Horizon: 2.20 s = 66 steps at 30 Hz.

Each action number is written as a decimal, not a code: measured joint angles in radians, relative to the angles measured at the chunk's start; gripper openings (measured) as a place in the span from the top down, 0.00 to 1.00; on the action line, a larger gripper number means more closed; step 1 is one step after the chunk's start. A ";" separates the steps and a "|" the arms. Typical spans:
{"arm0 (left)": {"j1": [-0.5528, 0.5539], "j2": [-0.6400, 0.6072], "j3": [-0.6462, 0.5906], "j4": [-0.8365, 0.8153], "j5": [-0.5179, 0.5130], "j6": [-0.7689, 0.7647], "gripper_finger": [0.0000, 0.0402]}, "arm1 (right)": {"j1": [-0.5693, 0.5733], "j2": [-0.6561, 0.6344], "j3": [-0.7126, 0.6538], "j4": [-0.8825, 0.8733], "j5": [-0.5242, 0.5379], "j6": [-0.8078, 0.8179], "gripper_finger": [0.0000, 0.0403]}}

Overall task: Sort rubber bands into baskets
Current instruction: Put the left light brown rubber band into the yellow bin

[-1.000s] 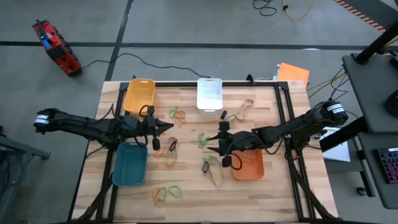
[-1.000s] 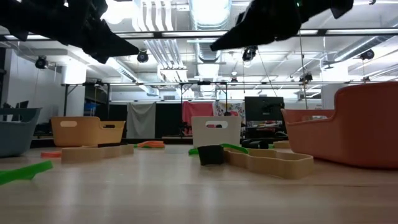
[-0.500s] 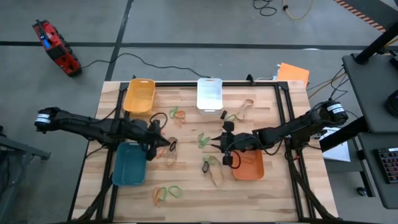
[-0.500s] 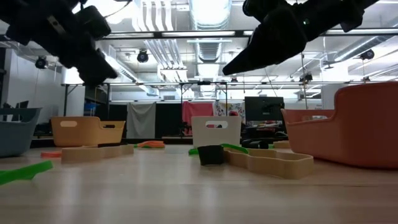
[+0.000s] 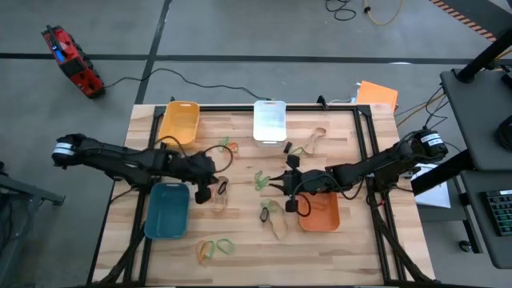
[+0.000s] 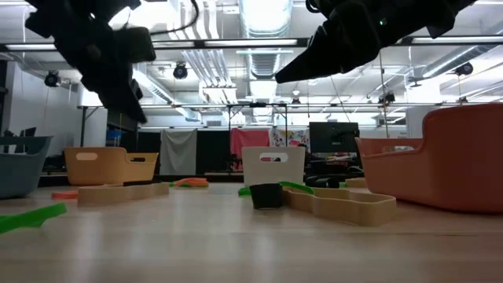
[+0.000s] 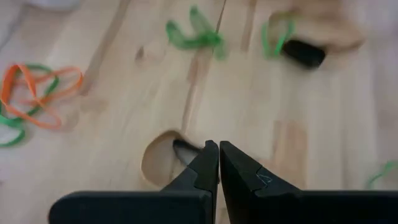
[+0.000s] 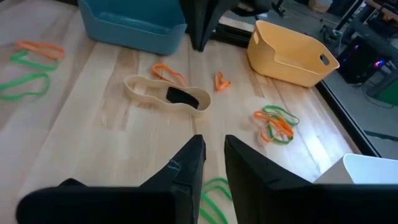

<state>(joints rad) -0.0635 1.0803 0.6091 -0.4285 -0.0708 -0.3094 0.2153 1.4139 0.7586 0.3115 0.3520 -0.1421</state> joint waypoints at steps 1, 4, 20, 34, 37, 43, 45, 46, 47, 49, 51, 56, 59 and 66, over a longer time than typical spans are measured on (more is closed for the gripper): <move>0.000 0.019 0.000 -0.010 -0.006 0.011 1.00 | 0.000 0.000 0.000 0.000 0.000 0.001 0.86; 0.006 0.074 0.009 -0.007 -0.036 0.039 1.00 | 0.000 0.000 0.000 -0.003 0.000 0.002 0.86; 0.098 0.232 0.015 0.013 -0.065 0.173 0.84 | 0.000 0.000 0.000 -0.016 -0.003 0.042 0.85; 0.136 0.367 0.011 0.069 -0.070 0.243 0.71 | 0.000 0.000 -0.002 -0.020 -0.003 0.064 0.85; 0.136 0.395 0.011 0.080 -0.068 0.252 0.74 | 0.000 0.000 -0.002 -0.020 -0.003 0.064 0.85; 0.134 0.411 0.014 0.088 -0.058 0.254 0.91 | 0.000 0.000 -0.002 -0.019 -0.003 0.064 0.84; 0.134 0.405 0.013 0.088 -0.059 0.253 0.97 | 0.000 0.000 -0.002 -0.019 -0.003 0.064 0.84; 0.135 0.400 0.012 0.088 -0.061 0.253 0.98 | 0.000 0.000 -0.002 -0.019 -0.003 0.064 0.84; 0.135 0.395 0.011 0.087 -0.066 0.253 0.99 | 0.000 0.000 -0.002 -0.019 -0.003 0.064 0.84; 0.136 0.383 0.010 0.080 -0.074 0.259 0.99 | 0.000 0.000 -0.002 -0.019 -0.003 0.064 0.84; 0.136 0.369 0.010 0.082 -0.075 0.265 1.00 | 0.000 0.000 -0.002 -0.020 -0.003 0.064 0.84; 0.136 0.322 0.012 0.079 -0.081 0.275 1.00 | 0.000 0.000 -0.002 -0.022 -0.003 0.064 0.84; 0.136 0.280 0.025 0.065 -0.081 0.283 1.00 | 0.000 0.000 -0.002 -0.022 -0.003 0.064 0.85; 0.136 0.173 0.088 -0.019 -0.105 0.325 1.00 | 0.000 0.000 -0.004 -0.023 -0.003 0.064 0.84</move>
<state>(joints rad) 0.0723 1.2537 0.6975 -0.4477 -0.1753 0.0158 0.2153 1.4143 0.7544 0.2886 0.3489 -0.0780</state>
